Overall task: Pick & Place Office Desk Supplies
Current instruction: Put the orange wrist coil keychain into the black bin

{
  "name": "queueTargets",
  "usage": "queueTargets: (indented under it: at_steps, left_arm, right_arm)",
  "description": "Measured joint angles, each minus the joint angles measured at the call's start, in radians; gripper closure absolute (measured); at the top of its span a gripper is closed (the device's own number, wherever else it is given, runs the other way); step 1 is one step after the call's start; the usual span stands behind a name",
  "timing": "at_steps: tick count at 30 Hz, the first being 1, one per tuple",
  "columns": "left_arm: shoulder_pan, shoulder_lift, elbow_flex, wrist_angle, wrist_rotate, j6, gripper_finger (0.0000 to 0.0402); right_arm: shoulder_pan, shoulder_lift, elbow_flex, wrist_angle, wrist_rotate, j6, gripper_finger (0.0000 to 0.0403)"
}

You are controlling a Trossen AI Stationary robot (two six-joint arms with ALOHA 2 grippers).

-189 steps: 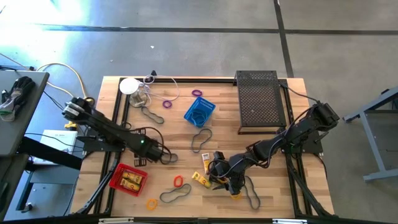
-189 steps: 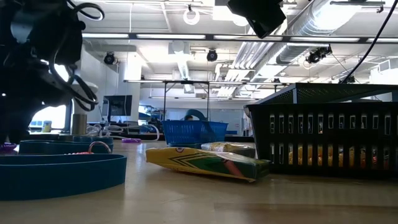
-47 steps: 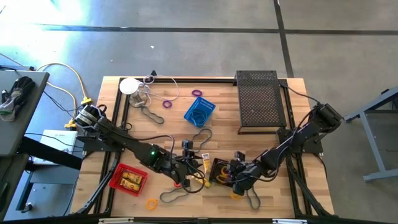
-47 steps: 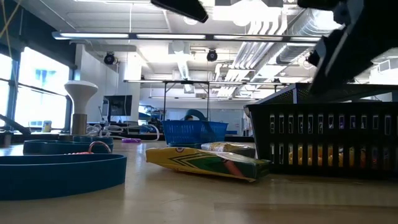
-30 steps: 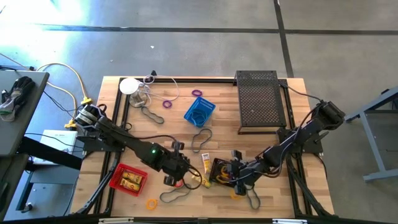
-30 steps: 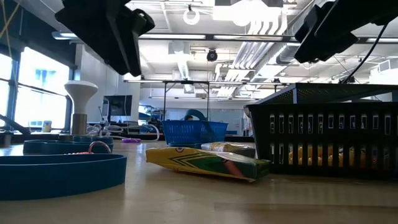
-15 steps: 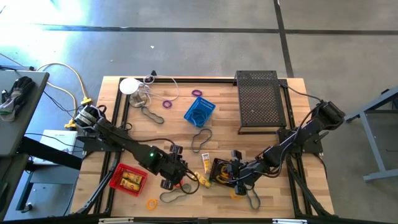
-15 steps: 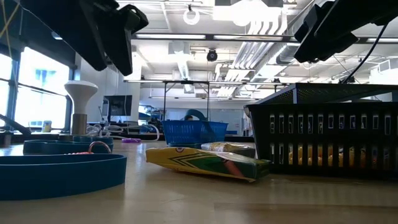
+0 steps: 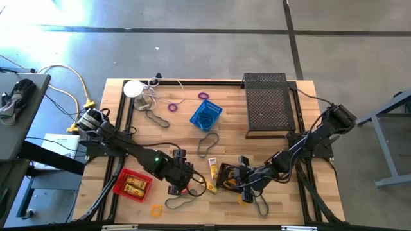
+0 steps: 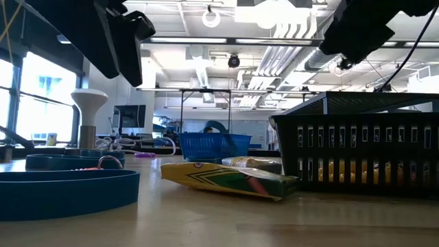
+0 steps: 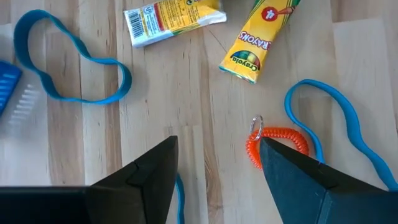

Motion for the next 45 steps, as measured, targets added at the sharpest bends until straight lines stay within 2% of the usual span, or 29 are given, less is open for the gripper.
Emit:
queueTargets:
  at_steps: [4,12,16,19,25,28,31,41,45]
  left_arm:
    - [-0.003,0.000,0.000,-0.027,0.000,0.034,0.0183]
    - [-0.025,0.000,0.000,-0.036,-0.003,0.079,0.0183]
    - [-0.063,0.001,0.000,-0.020,-0.002,0.079,0.0183]
    - [-0.086,0.014,0.000,-0.001,-0.005,0.061,0.0183]
    - [-0.107,0.090,0.000,0.011,-0.019,-0.027,0.0183]
    - [-0.098,0.135,0.000,0.013,-0.073,-0.031,0.0183]
    - [-0.088,0.174,0.000,0.013,-0.082,-0.037,0.0183]
    - [-0.049,0.192,-0.018,0.042,0.049,-0.092,0.0183]
    - [-0.043,0.217,-0.022,0.083,0.064,-0.093,0.0183]
  right_arm:
    - [0.000,0.008,0.000,0.091,0.003,-0.078,0.0247]
    - [-0.007,0.056,0.001,0.395,0.002,-0.526,0.0247]
    - [-0.009,0.057,0.001,0.485,0.002,-0.634,0.0247]
    - [0.000,0.057,0.001,0.501,0.001,-0.635,0.0247]
    - [0.014,0.057,0.001,0.488,-0.003,-0.498,0.0247]
    - [0.014,0.057,0.001,0.489,-0.003,-0.497,0.0247]
    - [0.014,0.057,0.001,0.497,-0.003,-0.506,0.0247]
    - [-0.002,0.057,0.001,0.503,-0.002,-0.584,0.0247]
    - [-0.002,0.057,0.001,0.502,-0.003,-0.584,0.0247]
